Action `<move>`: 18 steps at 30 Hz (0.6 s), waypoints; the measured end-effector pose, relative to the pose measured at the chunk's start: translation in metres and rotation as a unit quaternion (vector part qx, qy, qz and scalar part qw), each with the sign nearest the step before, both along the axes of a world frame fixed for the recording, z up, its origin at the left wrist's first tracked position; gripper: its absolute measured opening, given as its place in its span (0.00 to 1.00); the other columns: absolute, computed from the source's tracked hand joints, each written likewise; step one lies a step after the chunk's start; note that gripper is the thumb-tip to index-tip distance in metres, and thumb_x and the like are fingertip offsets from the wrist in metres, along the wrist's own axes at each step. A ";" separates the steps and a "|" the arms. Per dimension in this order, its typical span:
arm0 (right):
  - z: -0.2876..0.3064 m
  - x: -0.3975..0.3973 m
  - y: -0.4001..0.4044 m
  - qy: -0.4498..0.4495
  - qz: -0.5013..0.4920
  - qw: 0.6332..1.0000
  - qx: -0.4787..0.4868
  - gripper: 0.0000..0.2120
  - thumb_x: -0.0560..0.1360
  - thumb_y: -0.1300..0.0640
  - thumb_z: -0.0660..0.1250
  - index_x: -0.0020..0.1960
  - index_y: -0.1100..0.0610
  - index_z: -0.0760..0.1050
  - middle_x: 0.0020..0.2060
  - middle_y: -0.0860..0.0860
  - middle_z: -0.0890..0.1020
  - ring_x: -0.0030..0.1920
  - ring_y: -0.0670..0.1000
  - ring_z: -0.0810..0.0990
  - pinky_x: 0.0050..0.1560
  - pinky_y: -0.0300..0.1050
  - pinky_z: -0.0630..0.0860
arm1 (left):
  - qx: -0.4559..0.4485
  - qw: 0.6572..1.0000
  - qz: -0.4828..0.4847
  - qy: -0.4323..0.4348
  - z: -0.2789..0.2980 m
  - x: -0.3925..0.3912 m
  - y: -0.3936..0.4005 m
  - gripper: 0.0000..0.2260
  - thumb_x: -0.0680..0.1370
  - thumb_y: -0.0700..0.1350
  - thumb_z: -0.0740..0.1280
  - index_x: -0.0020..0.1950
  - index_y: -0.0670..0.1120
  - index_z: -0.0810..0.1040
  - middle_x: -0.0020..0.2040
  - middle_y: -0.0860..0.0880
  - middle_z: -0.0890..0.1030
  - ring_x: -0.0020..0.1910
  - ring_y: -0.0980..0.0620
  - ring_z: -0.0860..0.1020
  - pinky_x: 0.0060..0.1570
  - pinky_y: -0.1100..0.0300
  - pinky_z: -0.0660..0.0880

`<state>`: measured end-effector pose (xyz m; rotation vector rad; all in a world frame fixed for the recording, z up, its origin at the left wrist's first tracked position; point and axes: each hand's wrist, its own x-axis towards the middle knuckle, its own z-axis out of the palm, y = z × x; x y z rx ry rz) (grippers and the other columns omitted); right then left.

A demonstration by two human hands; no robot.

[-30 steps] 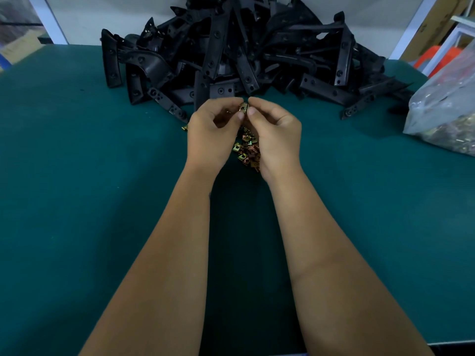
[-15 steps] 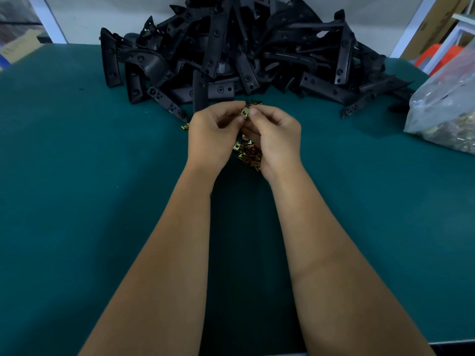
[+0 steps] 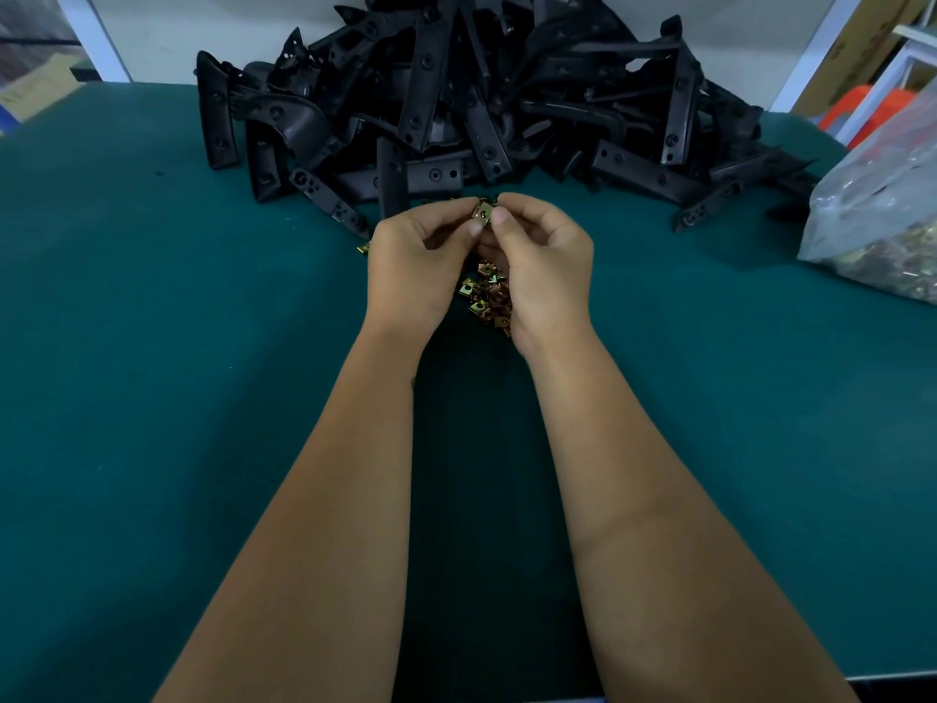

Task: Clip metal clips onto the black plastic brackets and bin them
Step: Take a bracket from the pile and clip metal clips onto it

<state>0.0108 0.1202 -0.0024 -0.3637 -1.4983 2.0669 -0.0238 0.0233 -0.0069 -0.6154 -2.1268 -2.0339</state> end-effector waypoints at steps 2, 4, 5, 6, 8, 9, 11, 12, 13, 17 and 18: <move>-0.001 0.001 0.000 0.004 0.003 1.000 0.011 0.06 0.77 0.68 0.67 0.52 0.62 0.79 0.42 0.53 0.84 0.42 0.48 0.84 0.48 0.41 0.82 | 0.003 1.000 -0.002 -0.004 0.000 0.000 -0.001 0.10 0.78 0.38 0.69 0.55 0.50 0.83 0.47 0.58 0.84 0.49 0.62 0.82 0.51 0.69 0.76; -0.001 0.001 0.000 0.013 0.011 1.000 0.021 0.07 0.77 0.68 0.67 0.54 0.60 0.79 0.42 0.53 0.84 0.42 0.46 0.84 0.48 0.40 0.81 | 0.017 1.000 -0.003 -0.016 0.000 0.000 -0.002 0.09 0.78 0.38 0.69 0.54 0.51 0.83 0.48 0.58 0.85 0.50 0.61 0.83 0.52 0.67 0.77; -0.002 0.001 -0.001 0.018 0.015 0.999 0.024 0.08 0.77 0.68 0.67 0.54 0.60 0.79 0.42 0.53 0.83 0.42 0.46 0.84 0.48 0.40 0.81 | 0.028 0.999 -0.005 -0.025 0.000 0.000 -0.002 0.10 0.78 0.38 0.69 0.53 0.51 0.83 0.47 0.58 0.85 0.51 0.60 0.83 0.53 0.66 0.77; -0.002 0.001 -0.001 0.023 0.018 0.999 0.026 0.09 0.77 0.68 0.67 0.55 0.59 0.79 0.42 0.53 0.83 0.43 0.46 0.84 0.49 0.41 0.81 | 0.039 0.999 -0.010 -0.036 0.000 -0.001 -0.002 0.10 0.78 0.38 0.69 0.53 0.51 0.83 0.48 0.57 0.85 0.51 0.59 0.83 0.53 0.65 0.77; -0.002 0.002 0.000 0.030 0.021 0.999 0.035 0.10 0.77 0.69 0.67 0.55 0.58 0.79 0.43 0.54 0.83 0.44 0.47 0.83 0.50 0.42 0.81 | 0.062 0.996 -0.026 -0.064 -0.001 -0.002 -0.003 0.09 0.79 0.38 0.69 0.55 0.48 0.83 0.50 0.52 0.86 0.53 0.56 0.83 0.55 0.61 0.79; -0.002 0.002 0.000 0.031 0.023 0.998 0.040 0.10 0.77 0.68 0.67 0.55 0.58 0.79 0.42 0.53 0.83 0.44 0.47 0.83 0.51 0.42 0.81 | 0.075 0.993 -0.037 -0.078 -0.001 -0.002 -0.003 0.09 0.79 0.38 0.69 0.57 0.46 0.83 0.52 0.49 0.86 0.54 0.54 0.83 0.57 0.58 0.79; -0.002 0.002 0.001 0.033 0.028 0.998 0.050 0.10 0.77 0.69 0.67 0.56 0.59 0.79 0.42 0.53 0.83 0.44 0.48 0.83 0.53 0.43 0.81 | 0.102 0.988 -0.055 -0.101 -0.002 -0.003 -0.004 0.08 0.79 0.38 0.68 0.57 0.44 0.83 0.53 0.46 0.85 0.55 0.50 0.83 0.58 0.54 0.79; -0.002 0.002 0.000 0.035 0.032 0.998 0.051 0.10 0.77 0.69 0.67 0.56 0.60 0.80 0.42 0.53 0.83 0.45 0.48 0.83 0.54 0.44 0.81 | 0.116 0.985 -0.064 -0.111 -0.001 -0.003 -0.005 0.08 0.79 0.37 0.68 0.57 0.43 0.83 0.52 0.45 0.85 0.54 0.49 0.83 0.58 0.53 0.79; -0.002 0.002 0.000 0.036 0.037 0.997 0.051 0.10 0.77 0.69 0.67 0.57 0.61 0.80 0.43 0.53 0.84 0.46 0.49 0.83 0.54 0.44 0.81 | 0.130 0.981 -0.076 -0.121 0.000 -0.003 -0.006 0.08 0.79 0.37 0.68 0.57 0.42 0.83 0.51 0.44 0.86 0.54 0.48 0.83 0.58 0.53 0.79; 0.001 0.003 0.002 0.043 0.068 0.995 0.053 0.10 0.77 0.70 0.67 0.57 0.65 0.80 0.46 0.55 0.85 0.48 0.51 0.84 0.53 0.43 0.81 | 0.182 0.962 -0.123 -0.159 0.004 -0.004 -0.011 0.06 0.79 0.35 0.66 0.53 0.41 0.83 0.48 0.44 0.86 0.50 0.49 0.83 0.54 0.56 0.79; 0.001 0.004 0.003 0.045 0.076 0.995 0.055 0.10 0.77 0.70 0.67 0.57 0.66 0.80 0.47 0.56 0.85 0.49 0.52 0.85 0.53 0.44 0.81 | 0.193 0.958 -0.126 -0.169 0.005 -0.004 -0.012 0.06 0.79 0.35 0.66 0.52 0.41 0.83 0.47 0.44 0.85 0.49 0.48 0.83 0.55 0.56 0.79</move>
